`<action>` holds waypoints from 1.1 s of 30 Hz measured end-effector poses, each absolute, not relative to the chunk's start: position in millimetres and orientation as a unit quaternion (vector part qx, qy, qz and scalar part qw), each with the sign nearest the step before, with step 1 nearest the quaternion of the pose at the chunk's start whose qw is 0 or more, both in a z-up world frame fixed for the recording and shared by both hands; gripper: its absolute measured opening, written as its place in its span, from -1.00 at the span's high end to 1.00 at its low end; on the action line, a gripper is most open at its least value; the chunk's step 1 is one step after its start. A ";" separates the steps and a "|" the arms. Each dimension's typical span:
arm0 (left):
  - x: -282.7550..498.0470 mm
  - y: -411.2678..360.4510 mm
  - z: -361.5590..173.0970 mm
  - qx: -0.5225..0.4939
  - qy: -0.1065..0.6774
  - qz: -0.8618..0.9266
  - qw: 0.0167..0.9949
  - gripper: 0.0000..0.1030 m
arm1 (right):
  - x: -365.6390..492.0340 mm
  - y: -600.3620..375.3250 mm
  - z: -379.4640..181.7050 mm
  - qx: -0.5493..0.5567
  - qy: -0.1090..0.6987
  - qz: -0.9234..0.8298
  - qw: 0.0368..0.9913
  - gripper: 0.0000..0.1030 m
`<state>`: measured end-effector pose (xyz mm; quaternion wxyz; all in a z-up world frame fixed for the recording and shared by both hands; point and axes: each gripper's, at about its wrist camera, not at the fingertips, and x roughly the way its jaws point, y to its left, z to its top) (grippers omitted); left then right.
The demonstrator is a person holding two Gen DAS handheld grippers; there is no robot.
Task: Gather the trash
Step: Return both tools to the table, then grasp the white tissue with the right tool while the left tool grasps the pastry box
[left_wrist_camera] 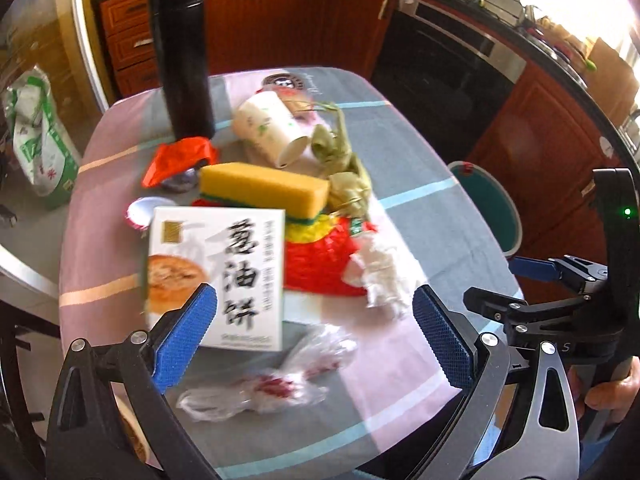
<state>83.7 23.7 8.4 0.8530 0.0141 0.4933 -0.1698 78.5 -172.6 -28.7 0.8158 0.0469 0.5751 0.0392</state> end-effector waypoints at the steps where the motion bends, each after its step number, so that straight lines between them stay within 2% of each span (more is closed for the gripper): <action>1: 83.7 35.6 6.2 0.010 0.495 -0.161 0.854 -0.92 | 79.1 -162.0 -31.6 0.041 0.578 0.046 0.813 -0.66; 8: 84.3 99.1 -19.0 -0.001 0.515 -0.117 0.849 -0.92 | 78.6 -111.3 -48.9 0.017 0.601 0.075 0.796 -0.66; 13: 91.5 121.0 -32.3 -0.012 0.528 -0.111 0.842 -0.92 | 86.8 -111.5 -50.8 0.006 0.604 0.053 0.795 -0.66; 29: 124.3 110.3 -43.9 -0.010 0.523 -0.182 0.833 -0.92 | 135.8 -123.3 -84.8 0.046 0.610 0.040 0.790 -0.62; 30: 124.0 108.0 -45.0 -0.014 0.524 -0.189 0.830 -0.92 | 135.3 -123.2 -87.5 0.053 0.612 0.046 0.787 -0.41; 31: 123.0 104.9 -46.2 -0.018 0.526 -0.195 0.827 -0.92 | 132.8 -122.6 -89.9 0.060 0.616 0.053 0.783 -0.03; 33: 120.4 98.2 -49.4 -0.021 0.531 -0.208 0.821 -0.92 | 128.2 -122.7 -89.8 0.056 0.613 0.056 0.786 0.37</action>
